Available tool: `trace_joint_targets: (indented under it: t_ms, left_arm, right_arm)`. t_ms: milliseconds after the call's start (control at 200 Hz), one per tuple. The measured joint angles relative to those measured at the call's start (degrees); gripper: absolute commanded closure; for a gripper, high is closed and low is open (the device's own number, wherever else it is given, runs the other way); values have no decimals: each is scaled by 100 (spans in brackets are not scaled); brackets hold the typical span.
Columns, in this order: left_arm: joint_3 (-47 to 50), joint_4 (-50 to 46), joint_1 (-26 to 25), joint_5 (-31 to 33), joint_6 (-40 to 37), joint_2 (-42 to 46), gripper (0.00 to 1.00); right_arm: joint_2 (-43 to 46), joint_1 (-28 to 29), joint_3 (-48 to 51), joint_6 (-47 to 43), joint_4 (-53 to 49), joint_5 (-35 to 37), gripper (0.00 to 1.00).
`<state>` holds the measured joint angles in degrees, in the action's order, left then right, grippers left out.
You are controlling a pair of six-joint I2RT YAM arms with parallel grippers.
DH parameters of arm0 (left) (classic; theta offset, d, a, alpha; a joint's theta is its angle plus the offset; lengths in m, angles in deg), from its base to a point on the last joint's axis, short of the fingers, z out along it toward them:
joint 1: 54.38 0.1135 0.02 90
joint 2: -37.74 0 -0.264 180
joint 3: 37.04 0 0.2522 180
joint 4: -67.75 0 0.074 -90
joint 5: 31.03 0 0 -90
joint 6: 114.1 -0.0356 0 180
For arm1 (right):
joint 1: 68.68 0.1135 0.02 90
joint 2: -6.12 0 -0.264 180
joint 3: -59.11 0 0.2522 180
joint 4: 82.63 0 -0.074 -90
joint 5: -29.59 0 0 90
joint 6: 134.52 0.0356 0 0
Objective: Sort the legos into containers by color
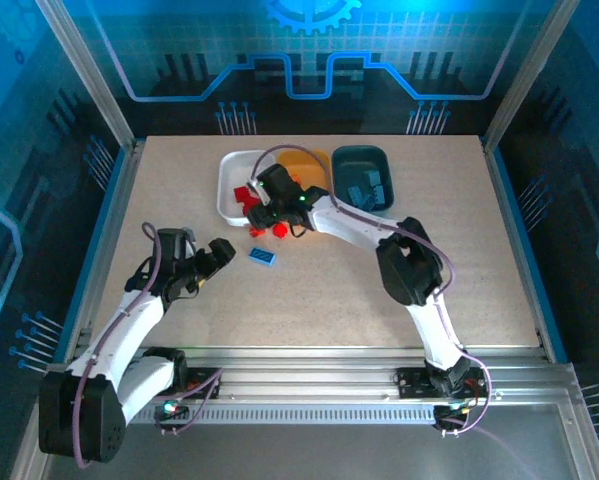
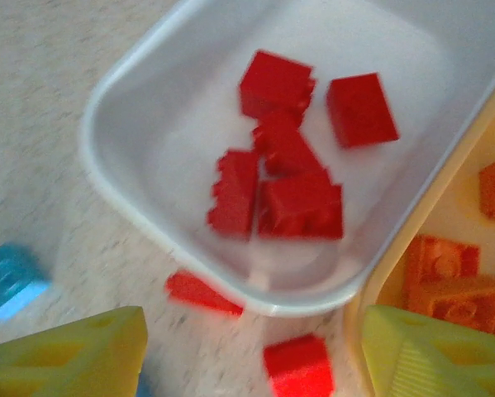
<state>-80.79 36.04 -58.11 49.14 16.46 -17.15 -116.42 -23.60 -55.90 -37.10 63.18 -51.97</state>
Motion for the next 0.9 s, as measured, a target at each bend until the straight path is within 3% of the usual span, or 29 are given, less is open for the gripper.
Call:
trace_joint_targets:
  t_ms: [230,575,685,815,900]
  left_arm:
    - [251,-31,238,55,52,181,1]
    - [286,-341,280,55,151,688,1]
    - [286,-444,282,55,151,745,1]
    - [286,-555,282,57,149,745,1]
    - [286,-579,282,59,149,741,1]
  right_arm:
    - [409,426,1014,-466,44,-522,21]
    - [-428,544,844,-798,101,-503,28]
    - [-520,555,807,-844,140,-393,40]
    - [-507,555,861,-870,282,-262,70]
    - [-339,562,1121,-804,463,-146,75]
